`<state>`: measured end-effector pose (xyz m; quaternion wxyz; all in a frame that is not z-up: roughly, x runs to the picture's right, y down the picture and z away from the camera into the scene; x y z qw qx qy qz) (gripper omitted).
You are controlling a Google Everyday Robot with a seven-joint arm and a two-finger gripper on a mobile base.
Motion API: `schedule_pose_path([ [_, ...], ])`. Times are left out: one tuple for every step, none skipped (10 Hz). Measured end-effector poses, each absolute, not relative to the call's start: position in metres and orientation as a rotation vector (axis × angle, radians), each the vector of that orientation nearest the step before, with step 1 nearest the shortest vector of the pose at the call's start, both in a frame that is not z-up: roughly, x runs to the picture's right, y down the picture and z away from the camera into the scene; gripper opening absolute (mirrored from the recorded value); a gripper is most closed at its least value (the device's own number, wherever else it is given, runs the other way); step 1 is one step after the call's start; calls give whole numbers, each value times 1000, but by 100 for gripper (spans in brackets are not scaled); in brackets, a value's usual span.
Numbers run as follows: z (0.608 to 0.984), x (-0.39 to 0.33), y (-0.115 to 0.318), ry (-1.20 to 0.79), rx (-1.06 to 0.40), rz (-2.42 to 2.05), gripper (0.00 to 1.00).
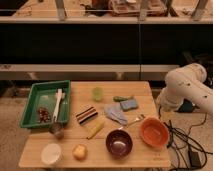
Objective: Wipe red bowl with towel
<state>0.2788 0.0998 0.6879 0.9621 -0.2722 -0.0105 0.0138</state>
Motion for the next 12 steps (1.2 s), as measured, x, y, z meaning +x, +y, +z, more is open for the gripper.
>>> schedule_pose_path([
  [692,273,94,-84,-540,20,65],
  [698,258,84,-172,-525,7,65],
  [704,240,77,-236,-512,-15,65],
  [709,218,71,-274,-498,-51,65],
  [718,189,70,-299,-483,-108,65],
  [728,165,74,-304,-472,-158,65],
  [742,147,81,-305,-466,-197,65],
  [756,138,89,-299,-458,-228,65],
  [780,129,103,-299,-453,-261,65],
  [801,126,114,-301,-452,-278,65],
  [816,123,120,-303,-456,-289,65],
  [833,121,122,-309,-466,-296,65],
])
